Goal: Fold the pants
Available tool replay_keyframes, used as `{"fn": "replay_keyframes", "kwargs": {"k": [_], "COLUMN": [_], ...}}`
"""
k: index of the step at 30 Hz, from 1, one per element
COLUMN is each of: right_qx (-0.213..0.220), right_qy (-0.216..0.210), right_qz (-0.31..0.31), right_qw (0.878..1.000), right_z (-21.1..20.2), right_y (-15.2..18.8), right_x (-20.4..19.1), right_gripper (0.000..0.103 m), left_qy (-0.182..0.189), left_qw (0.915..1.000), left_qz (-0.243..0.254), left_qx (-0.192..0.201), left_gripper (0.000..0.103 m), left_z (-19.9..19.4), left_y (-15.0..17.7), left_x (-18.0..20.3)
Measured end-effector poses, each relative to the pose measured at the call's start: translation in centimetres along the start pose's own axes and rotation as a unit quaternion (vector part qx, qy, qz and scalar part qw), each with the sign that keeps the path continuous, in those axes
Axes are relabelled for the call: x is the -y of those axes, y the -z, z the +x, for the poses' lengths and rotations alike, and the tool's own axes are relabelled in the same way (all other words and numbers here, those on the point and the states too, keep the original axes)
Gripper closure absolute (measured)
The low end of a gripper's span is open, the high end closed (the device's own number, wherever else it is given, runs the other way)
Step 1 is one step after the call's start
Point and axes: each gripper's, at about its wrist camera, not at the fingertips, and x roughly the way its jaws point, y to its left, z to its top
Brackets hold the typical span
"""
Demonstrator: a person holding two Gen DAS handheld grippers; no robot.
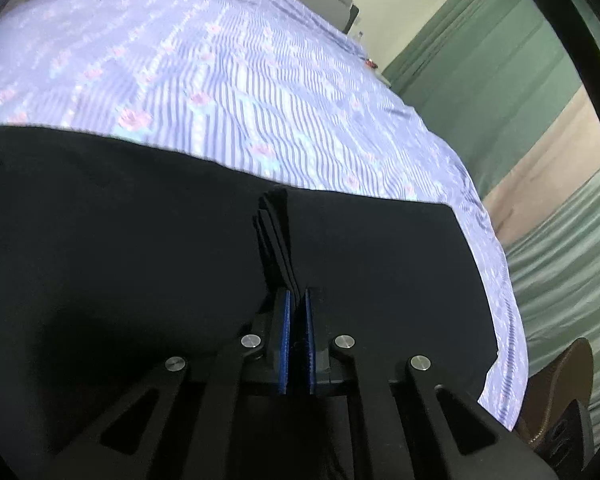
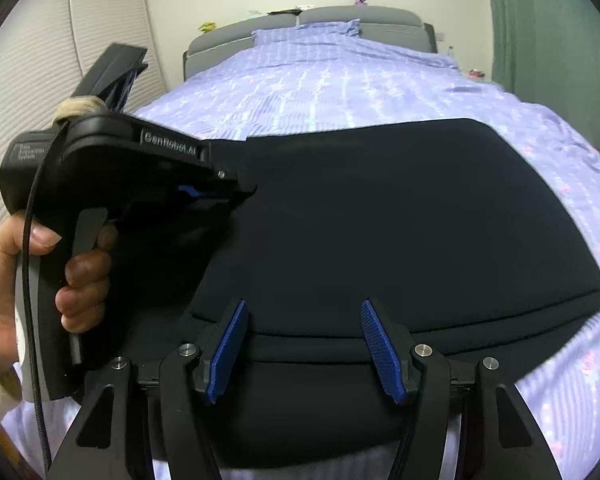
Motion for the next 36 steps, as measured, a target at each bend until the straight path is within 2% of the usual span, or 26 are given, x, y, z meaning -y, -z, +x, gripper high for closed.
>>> {"fn": "replay_keyframes", "kwargs": {"k": [4,8,11,13,15,18,21,23,25,27,29,31,33,34,36], "right_qx": [-0.010,-0.013,-0.019,-0.021,-0.017,0.008,0.039,0.054,0.069,0.076,0.088,0.098,0.093,0.088,0.075], "right_qy": [-0.033,-0.034,-0.032,-0.025,-0.021,-0.023,-0.017,-0.014,-0.014,-0.012,0.001,0.009,0.013,0.009,-0.011], "right_qz": [-0.002,-0.002,0.000,-0.004,-0.002,0.016,0.032,0.038,0.038,0.019,-0.012,-0.048,-0.075,-0.083,-0.098], "right_qw": [0.999,0.999,0.999,0.999,1.000,1.000,0.999,0.998,0.997,0.997,0.996,0.994,0.993,0.993,0.992], "right_z": [0.6,0.3,0.1,-0.3,-1.2,-3.5,-6.2,-7.4,-8.5,-9.1,-9.4,-9.2,-8.7,-8.5,-7.8], "right_y": [-0.4,-0.3,-0.3,-0.3,-0.1,-0.3,-0.4,-0.4,-0.3,-0.4,-0.1,0.1,0.4,0.4,0.5], "right_x": [-0.4,-1.0,-1.2,-1.5,-2.0,-2.6,-3.6,-4.5,-6.0,-7.9,-10.5,-13.0,-15.7,-16.5,-18.6], "right_gripper": [0.042,0.042,0.042,0.042,0.042,0.042,0.042,0.038,0.033,0.033,0.033,0.032,0.032,0.033,0.033], "left_qy": [-0.023,-0.043,-0.074,-0.067,-0.057,-0.096,-0.133,-0.150,-0.150,-0.154,-0.169,-0.163,-0.155,-0.139,-0.084], "left_qw": [0.9997,0.9991,0.9972,0.9977,0.9981,0.9927,0.9848,0.9791,0.9766,0.9750,0.9736,0.9751,0.9766,0.9780,0.9816], "left_qz": [0.000,-0.001,0.004,0.006,0.010,0.030,0.033,0.013,-0.011,-0.028,-0.024,-0.025,-0.046,-0.060,-0.100], "left_qx": [-0.002,-0.003,-0.005,-0.002,0.021,0.066,0.107,0.137,0.153,0.157,0.152,0.148,0.142,0.143,0.139], "left_gripper": [0.094,0.094,0.082,0.059,0.043,0.038,0.028,0.027,0.023,0.023,0.023,0.023,0.023,0.023,0.023], "left_z": [-0.2,0.0,-0.5,-1.9,-4.8,-10.6,-16.8,-20.8,-23.7,-26.3,-27.7,-28.4,-28.5,-28.6,-28.2], "left_y": [-0.2,-0.2,0.0,0.1,0.6,2.5,5.6,8.0,9.9,11.7,12.9,14.0,14.7,15.2,16.5], "left_x": [-0.2,-0.4,-0.3,-0.3,-0.3,-0.9,-3.2,-5.8,-8.3,-11.5,-13.7,-15.5,-17.3,-18.1,-19.7]}}
